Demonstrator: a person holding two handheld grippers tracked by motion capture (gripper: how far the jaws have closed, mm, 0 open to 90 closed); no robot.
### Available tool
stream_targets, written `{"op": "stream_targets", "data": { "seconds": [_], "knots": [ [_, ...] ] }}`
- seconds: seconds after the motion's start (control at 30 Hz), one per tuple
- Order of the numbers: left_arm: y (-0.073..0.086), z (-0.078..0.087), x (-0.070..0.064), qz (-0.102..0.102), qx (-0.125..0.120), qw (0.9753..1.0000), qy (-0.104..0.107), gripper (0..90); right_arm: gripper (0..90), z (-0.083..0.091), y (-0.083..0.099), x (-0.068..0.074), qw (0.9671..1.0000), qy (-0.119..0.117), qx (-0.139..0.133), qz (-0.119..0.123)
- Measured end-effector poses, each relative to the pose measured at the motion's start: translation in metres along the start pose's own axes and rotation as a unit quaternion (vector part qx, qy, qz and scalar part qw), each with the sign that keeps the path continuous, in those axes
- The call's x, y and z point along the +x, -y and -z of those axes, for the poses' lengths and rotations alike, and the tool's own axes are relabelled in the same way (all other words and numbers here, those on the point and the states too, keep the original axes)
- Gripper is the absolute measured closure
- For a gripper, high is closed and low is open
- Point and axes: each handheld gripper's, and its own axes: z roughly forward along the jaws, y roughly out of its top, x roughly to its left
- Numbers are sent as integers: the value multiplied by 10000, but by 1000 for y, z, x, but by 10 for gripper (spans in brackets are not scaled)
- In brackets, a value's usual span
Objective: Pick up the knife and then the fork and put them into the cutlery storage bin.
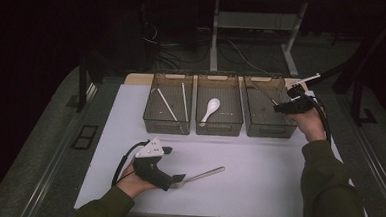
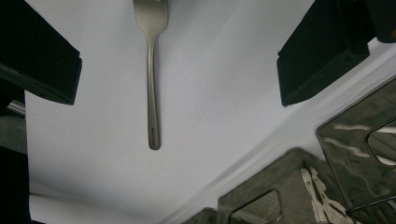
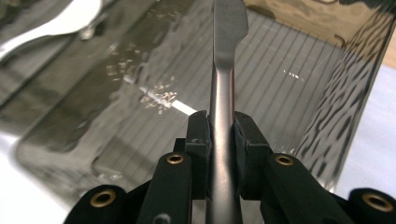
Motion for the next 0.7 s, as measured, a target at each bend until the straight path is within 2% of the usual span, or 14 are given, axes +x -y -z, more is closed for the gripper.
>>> {"op": "stream_targets", "data": {
  "seconds": [0.23, 0.4, 0.53, 0.63, 0.7],
  "knots": [
    [0, -2, -2, -16, 23, 10000, 84, 0, 749, -23, 2, -3, 9994, 42, 260, -221],
    [0, -2, -2, -36, 44, 9999, 98, 0, 610, -18, 0, -3, 9995, 10, -52, -302],
    [-1, -2, -2, -49, 47, 9999, 96, 0, 504, -6, 1, -2, 9984, -184, -343, -413],
    [-1, -2, -2, -30, 37, 10000, 81, 0, 430, 5, 4, 2, 9972, -389, -522, -381],
    [-1, -2, -2, -37, 50, 10000, 65, 0, 385, 13, 8, 7, 9968, -381, -626, -313]
  ]
}}
